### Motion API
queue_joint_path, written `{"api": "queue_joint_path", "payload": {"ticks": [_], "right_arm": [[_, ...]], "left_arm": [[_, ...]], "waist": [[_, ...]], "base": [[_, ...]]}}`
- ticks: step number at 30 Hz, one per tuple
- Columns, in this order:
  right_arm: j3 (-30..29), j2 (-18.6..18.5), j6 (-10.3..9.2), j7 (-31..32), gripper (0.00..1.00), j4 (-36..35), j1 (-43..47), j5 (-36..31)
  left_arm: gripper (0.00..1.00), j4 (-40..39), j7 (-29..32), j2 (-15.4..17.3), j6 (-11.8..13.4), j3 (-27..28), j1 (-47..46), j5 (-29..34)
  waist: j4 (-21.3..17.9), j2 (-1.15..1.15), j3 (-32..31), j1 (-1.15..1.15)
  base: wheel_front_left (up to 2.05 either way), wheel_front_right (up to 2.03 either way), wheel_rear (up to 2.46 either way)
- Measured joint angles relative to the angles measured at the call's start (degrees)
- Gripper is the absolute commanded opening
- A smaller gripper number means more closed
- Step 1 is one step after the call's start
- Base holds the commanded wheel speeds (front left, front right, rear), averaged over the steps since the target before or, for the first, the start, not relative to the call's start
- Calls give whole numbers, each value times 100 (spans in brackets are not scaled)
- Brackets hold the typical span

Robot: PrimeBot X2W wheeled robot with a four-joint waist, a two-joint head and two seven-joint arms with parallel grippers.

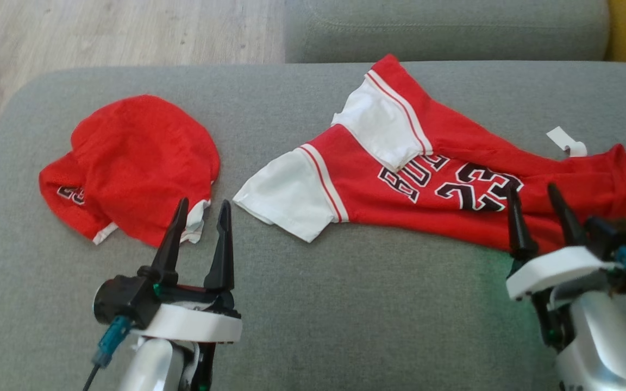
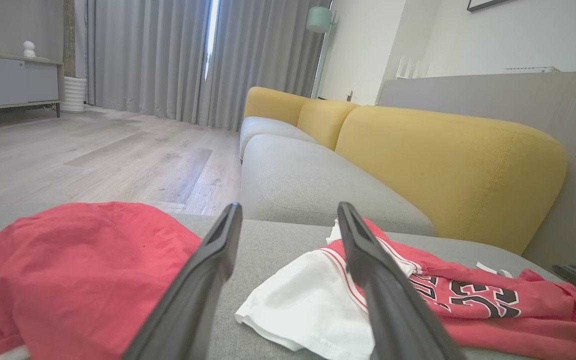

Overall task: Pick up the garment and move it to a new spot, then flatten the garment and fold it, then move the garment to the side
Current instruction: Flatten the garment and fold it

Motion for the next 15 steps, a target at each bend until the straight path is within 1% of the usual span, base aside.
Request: {"api": "queue_joint_path", "payload": {"ticks": [3, 7, 10, 12, 15], "right_arm": [[-213, 10, 0, 359, 100, -196, -89, -424], [-386, -26, 0, 1010, 100, -215, -354, -1069], [-435, -154, 0, 1478, 100, -65, -665, -1468], [-501, -319, 0, 1781, 100, 130, -888, -1696], [-646, -513, 0, 2174, 100, 486, -1177, -1827]], "left_arm": [[100, 0, 0, 0, -2, -40, -2, 0], [100, 3, 0, 0, -9, -101, -24, -2], [100, 13, 0, 0, -44, -135, -47, -7], [100, 21, 0, 0, -48, -169, -84, -15], [100, 26, 0, 0, -49, -218, -191, -104]], "waist": [[71, 0, 89, 0], [237, 0, 253, 0], [401, 0, 397, 1], [527, 0, 493, 1], [714, 0, 635, 1]], "base": [[0, 0, 0], [0, 0, 0], [0, 0, 0], [0, 0, 0], [0, 0, 0]]}}
